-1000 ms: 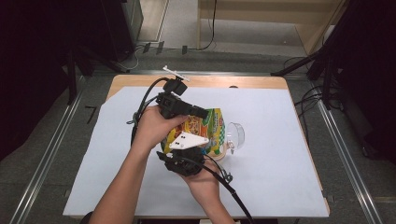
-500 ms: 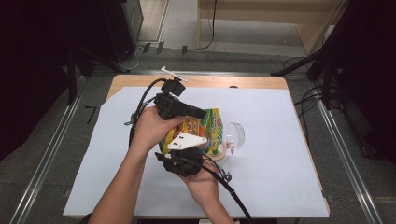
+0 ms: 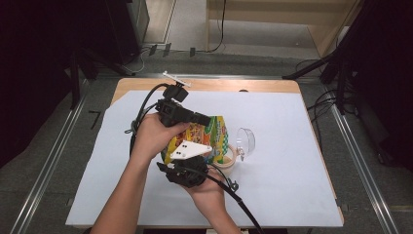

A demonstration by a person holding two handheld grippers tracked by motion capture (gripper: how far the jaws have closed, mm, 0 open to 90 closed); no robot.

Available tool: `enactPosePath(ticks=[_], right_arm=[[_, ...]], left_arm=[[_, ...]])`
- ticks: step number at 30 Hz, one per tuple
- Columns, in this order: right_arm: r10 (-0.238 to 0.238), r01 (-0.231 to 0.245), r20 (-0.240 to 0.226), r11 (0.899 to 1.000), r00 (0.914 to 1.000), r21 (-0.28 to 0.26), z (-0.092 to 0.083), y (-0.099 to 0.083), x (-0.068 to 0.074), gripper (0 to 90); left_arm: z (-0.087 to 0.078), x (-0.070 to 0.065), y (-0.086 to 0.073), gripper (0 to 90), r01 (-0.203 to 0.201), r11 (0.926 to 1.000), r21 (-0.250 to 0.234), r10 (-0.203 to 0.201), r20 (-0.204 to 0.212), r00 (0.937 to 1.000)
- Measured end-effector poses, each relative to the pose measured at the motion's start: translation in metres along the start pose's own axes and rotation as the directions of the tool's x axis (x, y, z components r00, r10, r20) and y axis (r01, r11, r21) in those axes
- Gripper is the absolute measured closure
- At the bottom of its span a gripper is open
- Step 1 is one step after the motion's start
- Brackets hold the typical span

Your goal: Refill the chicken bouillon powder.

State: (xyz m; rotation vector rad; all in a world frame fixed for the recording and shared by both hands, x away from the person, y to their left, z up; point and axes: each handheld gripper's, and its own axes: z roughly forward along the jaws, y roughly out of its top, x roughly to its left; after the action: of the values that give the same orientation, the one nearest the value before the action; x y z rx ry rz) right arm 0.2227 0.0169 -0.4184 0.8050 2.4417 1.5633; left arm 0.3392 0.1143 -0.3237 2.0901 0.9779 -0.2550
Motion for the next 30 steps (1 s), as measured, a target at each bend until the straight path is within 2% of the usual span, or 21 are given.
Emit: enactPosePath(ticks=[7, 30], right_arm=[[-0.009, 0.009, -0.005, 1.000, 0.9999, 0.000, -0.0006, -0.0013, 0.0024, 70.0], [-0.029, 0.029, 0.011, 1.000, 0.9995, -0.008, 0.0012, -0.0029, 0.0046, 70.1]], left_arm=[[-0.0014, -0.0020, -0.0024, 77.1, -0.005, 1.0000, -0.002, 0.004, -0.010, 0.9999], [-0.0033, -0.0024, -0.0045, 77.1, -0.013, 0.9999, -0.009, 0.013, 0.002, 0.9999]])
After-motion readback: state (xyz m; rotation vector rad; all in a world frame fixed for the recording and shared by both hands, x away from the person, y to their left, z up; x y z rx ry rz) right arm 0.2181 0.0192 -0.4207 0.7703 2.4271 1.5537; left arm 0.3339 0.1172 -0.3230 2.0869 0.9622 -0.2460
